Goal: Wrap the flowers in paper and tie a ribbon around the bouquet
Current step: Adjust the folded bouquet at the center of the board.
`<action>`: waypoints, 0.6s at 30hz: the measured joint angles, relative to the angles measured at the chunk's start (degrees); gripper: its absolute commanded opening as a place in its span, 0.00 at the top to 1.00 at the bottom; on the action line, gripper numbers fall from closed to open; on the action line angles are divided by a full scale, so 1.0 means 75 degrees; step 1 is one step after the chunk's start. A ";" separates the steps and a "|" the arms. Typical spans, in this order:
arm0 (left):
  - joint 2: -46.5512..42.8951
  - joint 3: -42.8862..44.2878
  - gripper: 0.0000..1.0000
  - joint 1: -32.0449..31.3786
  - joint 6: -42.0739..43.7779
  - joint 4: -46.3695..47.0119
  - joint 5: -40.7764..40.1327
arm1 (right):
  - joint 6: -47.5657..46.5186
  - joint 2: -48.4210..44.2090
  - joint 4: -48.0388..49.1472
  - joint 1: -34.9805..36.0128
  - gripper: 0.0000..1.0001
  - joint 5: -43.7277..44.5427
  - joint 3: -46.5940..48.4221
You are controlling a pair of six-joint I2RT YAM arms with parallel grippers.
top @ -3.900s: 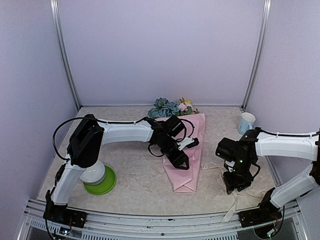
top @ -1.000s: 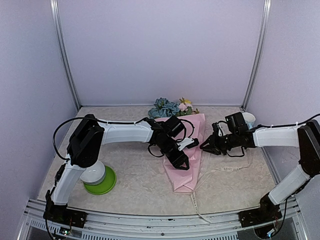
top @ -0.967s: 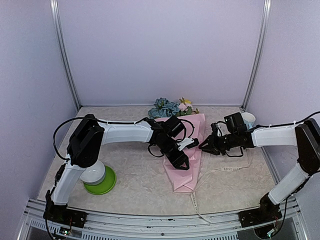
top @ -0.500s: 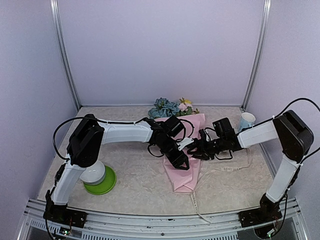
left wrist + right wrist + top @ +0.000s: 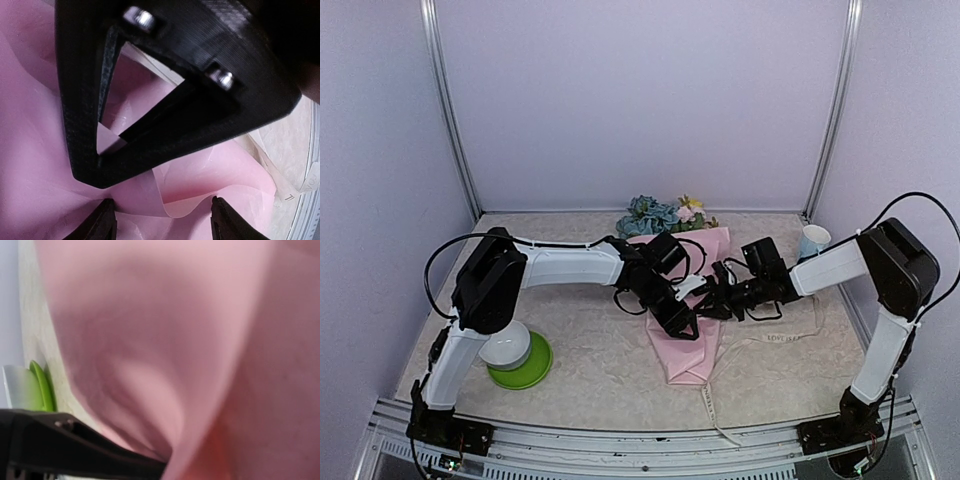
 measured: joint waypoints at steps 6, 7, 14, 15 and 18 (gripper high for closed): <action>-0.0516 -0.0679 0.33 0.0009 -0.0137 0.0268 -0.0015 | -0.0321 -0.0003 -0.0338 -0.0012 1.00 0.0082 0.0175; -0.0731 -0.0959 0.33 0.0006 -0.0198 0.0376 -0.0012 | -0.0373 -0.0006 -0.0393 -0.0012 1.00 0.0111 0.0216; -0.2943 -0.2675 0.36 0.0082 -0.0793 0.1376 -0.0198 | -0.0656 -0.0204 -0.0775 -0.0017 1.00 0.0300 0.0344; -0.3107 -0.2608 0.37 0.0119 -0.0854 0.1501 -0.0458 | -0.0679 -0.0254 -0.0836 -0.0017 1.00 0.0335 0.0347; -0.2938 -0.2078 0.35 0.0248 -0.0866 0.1486 -0.1195 | -0.0729 -0.0423 -0.1023 -0.0017 1.00 0.0472 0.0350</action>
